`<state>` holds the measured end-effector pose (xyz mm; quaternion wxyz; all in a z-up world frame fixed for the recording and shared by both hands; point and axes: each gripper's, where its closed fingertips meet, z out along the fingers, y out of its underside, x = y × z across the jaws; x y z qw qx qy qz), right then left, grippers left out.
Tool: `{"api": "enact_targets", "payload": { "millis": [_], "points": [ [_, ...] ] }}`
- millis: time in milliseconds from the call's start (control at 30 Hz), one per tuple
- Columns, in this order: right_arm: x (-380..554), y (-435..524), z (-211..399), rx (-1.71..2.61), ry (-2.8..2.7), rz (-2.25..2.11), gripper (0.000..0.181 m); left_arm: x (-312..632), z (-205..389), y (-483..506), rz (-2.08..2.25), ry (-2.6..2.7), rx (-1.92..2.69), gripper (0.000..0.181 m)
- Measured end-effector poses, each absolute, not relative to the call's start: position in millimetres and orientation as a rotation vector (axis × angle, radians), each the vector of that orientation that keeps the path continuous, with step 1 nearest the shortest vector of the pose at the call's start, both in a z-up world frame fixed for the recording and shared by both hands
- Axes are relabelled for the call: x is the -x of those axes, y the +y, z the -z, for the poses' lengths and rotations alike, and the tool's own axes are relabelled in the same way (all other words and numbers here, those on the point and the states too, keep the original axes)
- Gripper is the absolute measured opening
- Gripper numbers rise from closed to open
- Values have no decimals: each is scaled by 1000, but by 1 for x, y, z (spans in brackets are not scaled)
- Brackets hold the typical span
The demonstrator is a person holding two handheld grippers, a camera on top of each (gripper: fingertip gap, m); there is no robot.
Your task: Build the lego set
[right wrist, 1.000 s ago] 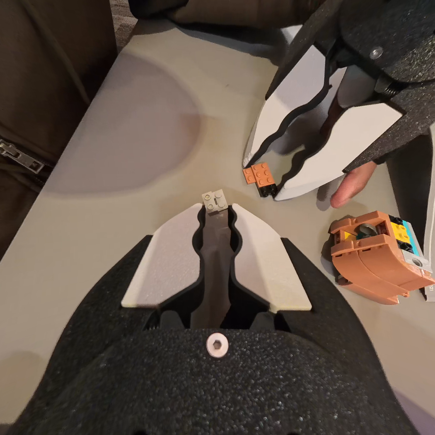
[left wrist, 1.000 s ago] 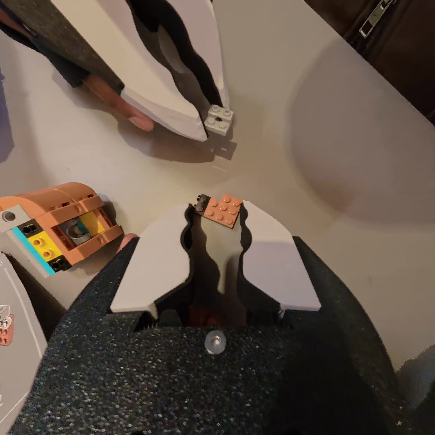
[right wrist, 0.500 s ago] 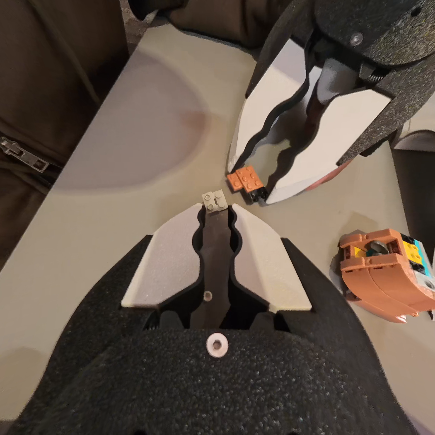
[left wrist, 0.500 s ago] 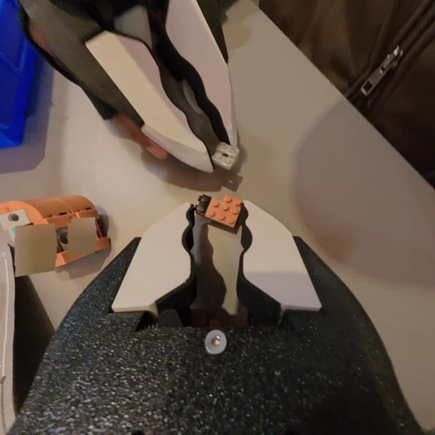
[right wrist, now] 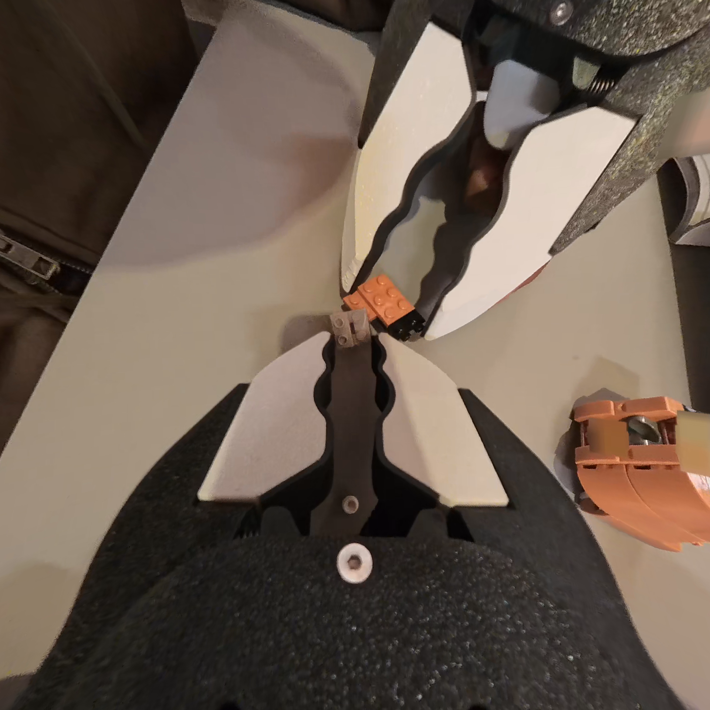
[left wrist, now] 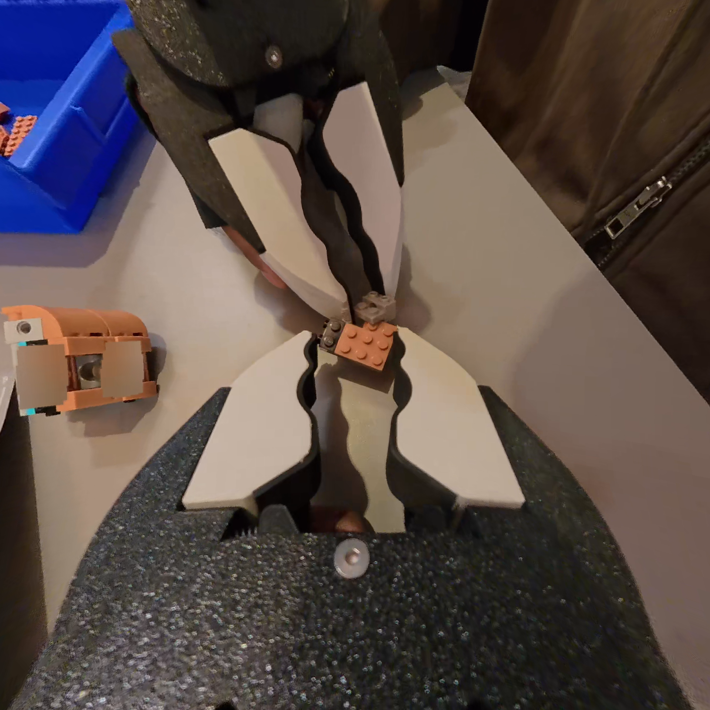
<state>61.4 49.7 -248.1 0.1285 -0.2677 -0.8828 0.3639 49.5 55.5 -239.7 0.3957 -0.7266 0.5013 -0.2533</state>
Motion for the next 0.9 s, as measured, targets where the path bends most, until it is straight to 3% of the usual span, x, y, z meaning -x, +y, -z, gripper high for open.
{"api": "enact_targets", "payload": {
  "millis": [900],
  "points": [
    [-50,63,262,848,-2518,-873,17,-42,252,62,610,1217,1982,37]
  ]
}}
